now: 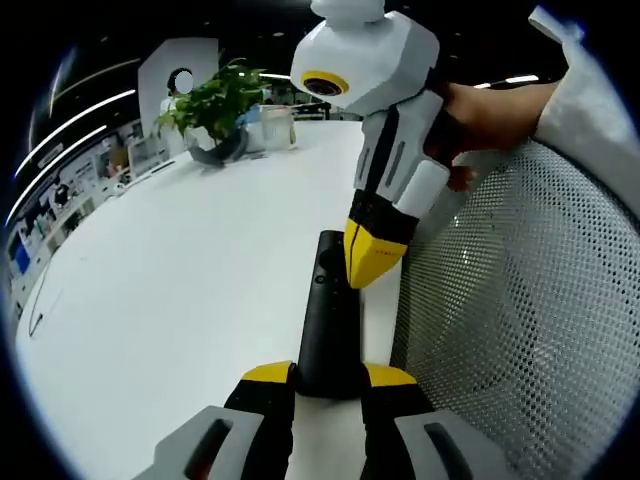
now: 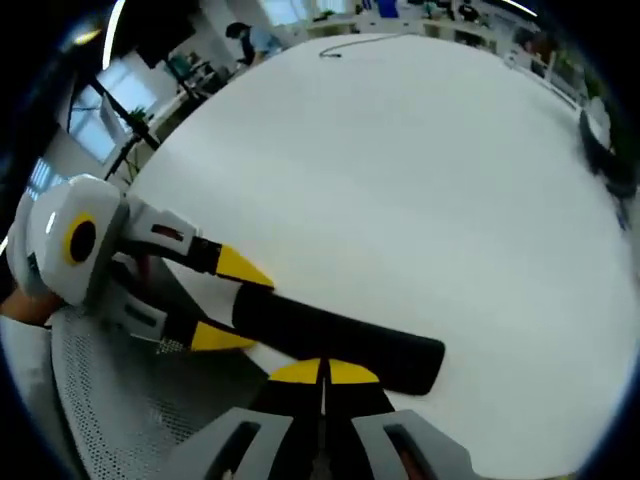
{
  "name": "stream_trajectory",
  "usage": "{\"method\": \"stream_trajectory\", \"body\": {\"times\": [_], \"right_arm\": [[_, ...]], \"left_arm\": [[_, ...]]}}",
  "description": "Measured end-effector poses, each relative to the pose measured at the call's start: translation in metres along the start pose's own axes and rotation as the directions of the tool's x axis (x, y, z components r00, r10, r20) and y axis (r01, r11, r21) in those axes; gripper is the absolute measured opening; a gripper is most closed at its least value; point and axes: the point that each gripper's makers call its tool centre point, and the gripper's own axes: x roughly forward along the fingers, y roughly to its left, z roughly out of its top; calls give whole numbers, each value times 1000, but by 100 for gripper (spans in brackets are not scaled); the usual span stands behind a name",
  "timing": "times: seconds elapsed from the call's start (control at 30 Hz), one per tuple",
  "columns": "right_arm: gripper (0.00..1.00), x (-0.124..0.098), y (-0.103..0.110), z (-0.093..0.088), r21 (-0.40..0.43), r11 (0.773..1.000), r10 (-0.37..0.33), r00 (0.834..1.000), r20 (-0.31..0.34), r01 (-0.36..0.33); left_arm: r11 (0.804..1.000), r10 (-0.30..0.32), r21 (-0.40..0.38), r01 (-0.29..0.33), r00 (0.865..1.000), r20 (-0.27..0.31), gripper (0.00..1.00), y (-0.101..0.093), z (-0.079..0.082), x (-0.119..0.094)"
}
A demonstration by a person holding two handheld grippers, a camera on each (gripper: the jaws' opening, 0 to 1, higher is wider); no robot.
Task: Press the specified remote control buttons in sequence, fully releasing each button before pressing the next.
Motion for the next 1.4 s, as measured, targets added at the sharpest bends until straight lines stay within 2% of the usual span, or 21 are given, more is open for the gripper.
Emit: {"method": "stream_trajectory", "body": {"times": [0.33, 0.57, 0.8, 1.03, 1.1, 1.4], "right_arm": [[0, -1, 3, -1, 11, 1000, 28, 1000, 6, -28], [0, -2, 6, 7, -34, 999, 26, 999, 42, -25], [0, -4, 12, 15, -46, 997, 59, 995, 87, -55], [0, 0, 12, 13, -48, 997, 58, 996, 66, -55], [0, 1, 10, 11, -66, 997, 35, 998, 56, -32], [0, 2, 8, 12, -67, 997, 31, 998, 62, -27]], "left_arm": [[1000, 2, 1, -2, 1000, -2, 25, 0, 0, 0], [1000, 3, 4, -3, 1000, -5, 25, 0, 0, 0], [1000, -7, 10, 7, 1000, -1, 24, -3, 2, 2], [1000, -11, 15, 11, 1000, 6, 24, -5, 2, 2], [1000, -13, 13, 13, 1000, 11, 25, -5, 3, 2], [1000, -8, 9, 8, 1000, 19, 25, -4, 3, 2]]}}
